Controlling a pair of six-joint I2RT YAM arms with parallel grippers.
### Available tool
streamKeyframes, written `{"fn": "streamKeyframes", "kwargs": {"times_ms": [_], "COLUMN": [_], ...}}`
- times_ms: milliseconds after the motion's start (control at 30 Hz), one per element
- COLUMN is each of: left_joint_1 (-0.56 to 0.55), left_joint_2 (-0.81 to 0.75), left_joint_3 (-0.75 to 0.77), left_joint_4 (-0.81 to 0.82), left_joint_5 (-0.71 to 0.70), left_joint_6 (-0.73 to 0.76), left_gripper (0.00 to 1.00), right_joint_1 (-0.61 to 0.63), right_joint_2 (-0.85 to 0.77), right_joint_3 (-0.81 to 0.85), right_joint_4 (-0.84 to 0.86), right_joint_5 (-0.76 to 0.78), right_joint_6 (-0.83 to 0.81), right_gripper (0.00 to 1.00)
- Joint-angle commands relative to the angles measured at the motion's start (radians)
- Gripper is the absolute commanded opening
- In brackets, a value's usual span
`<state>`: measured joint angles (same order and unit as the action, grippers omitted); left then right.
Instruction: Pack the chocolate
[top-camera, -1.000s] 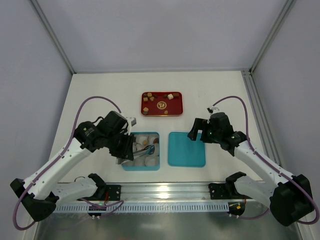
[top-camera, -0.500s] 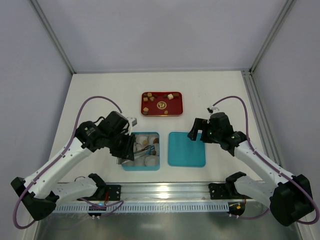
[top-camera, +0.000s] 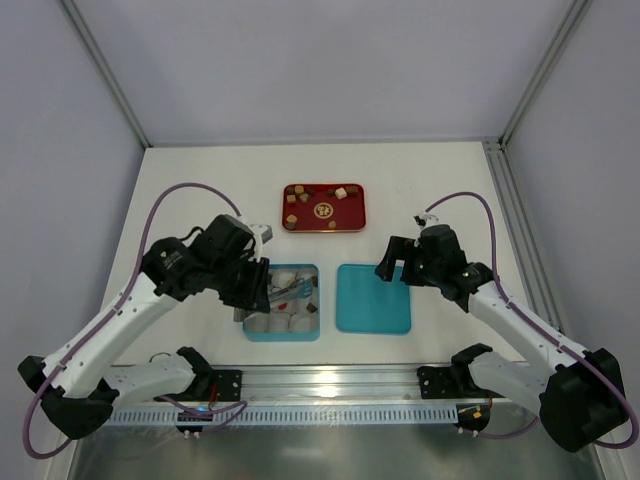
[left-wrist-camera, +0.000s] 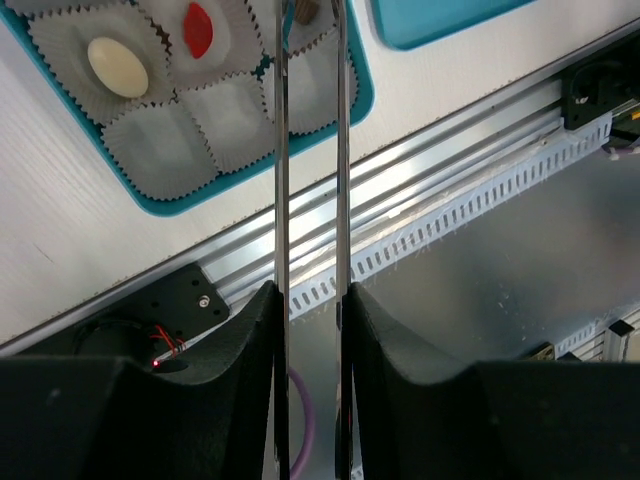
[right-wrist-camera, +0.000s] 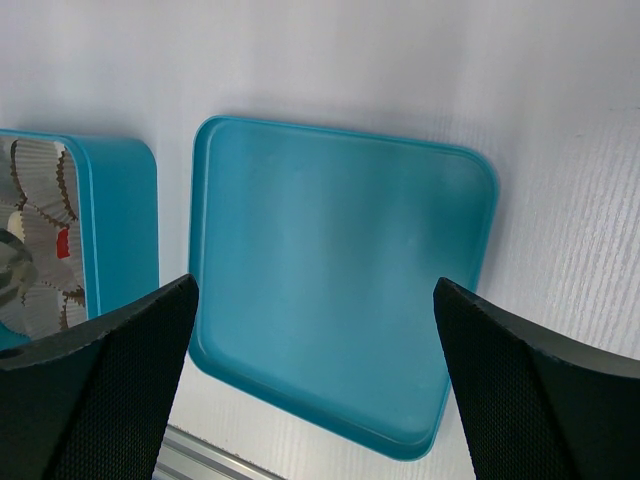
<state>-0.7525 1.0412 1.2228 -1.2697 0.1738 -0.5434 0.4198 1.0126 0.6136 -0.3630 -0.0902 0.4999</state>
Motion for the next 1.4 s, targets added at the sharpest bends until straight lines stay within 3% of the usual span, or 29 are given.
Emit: {"fn": "streamKeyframes", "kwargs": {"times_ms": [0, 333, 833, 1367], "left_joint_1": [-0.004, -0.002, 0.094, 0.119], "left_joint_2": [0.008, 0.181, 0.798, 0.994], "left_joint_3": [0.110, 0.367, 0.862, 0.937], "left_joint_4": [-0.006, 0.021, 0.102, 0.159], "left_joint_5": [-0.033, -0.218, -0.338, -0.341], "left_joint_6": [-0.004, 0.008, 0.120, 0.132], "left_gripper": [0.32, 0.30, 0.32, 0.32], "right_joint_1": [0.007, 0.007, 0.007, 0.007], "right_joint_2": [0.000, -0.020, -0.143, -0.175], "right_joint_3": [0.029, 0.032, -0.009, -0.017], "right_joint_4": [0.029, 0.022, -0.024, -0.044], "right_joint_5": [0.000, -0.023, -0.049, -0.048], "right_joint_6": [-0.009, -0.024, -0.026, -0.034], "right_gripper": [1.00, 1.00, 1.00, 1.00]}}
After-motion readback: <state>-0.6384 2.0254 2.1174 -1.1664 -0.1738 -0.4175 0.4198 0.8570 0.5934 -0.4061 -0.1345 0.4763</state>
